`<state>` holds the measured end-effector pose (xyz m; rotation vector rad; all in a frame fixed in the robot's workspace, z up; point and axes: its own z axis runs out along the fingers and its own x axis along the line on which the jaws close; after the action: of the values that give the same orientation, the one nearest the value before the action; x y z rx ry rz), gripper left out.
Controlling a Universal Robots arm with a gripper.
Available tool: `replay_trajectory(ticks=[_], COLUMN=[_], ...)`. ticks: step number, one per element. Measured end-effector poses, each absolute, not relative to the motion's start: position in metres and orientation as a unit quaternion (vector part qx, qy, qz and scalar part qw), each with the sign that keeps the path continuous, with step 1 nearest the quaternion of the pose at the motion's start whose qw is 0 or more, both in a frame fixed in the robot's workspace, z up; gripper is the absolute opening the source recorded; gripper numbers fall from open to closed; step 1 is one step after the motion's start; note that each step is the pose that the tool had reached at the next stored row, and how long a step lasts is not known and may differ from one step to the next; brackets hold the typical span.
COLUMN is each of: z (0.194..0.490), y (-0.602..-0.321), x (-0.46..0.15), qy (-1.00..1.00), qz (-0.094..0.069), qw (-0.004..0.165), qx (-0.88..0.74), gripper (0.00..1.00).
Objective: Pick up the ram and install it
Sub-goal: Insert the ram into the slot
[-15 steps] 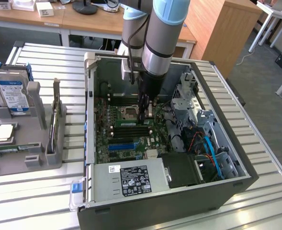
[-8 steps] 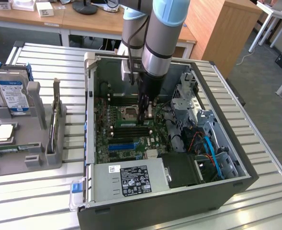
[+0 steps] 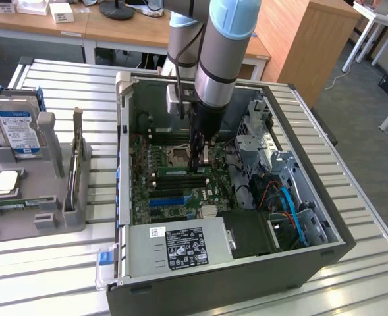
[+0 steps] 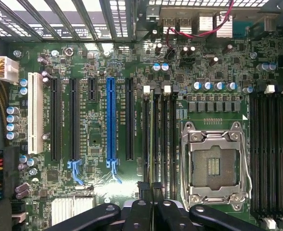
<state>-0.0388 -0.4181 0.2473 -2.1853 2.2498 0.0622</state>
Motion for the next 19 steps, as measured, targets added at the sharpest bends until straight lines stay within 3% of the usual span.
replay_trajectory(ticks=[19], z=[0.2423], y=[-0.4181], x=[-0.0388], qy=[0.717], qz=[0.020], qw=[0.002], qx=[-0.697], gripper=[0.12])
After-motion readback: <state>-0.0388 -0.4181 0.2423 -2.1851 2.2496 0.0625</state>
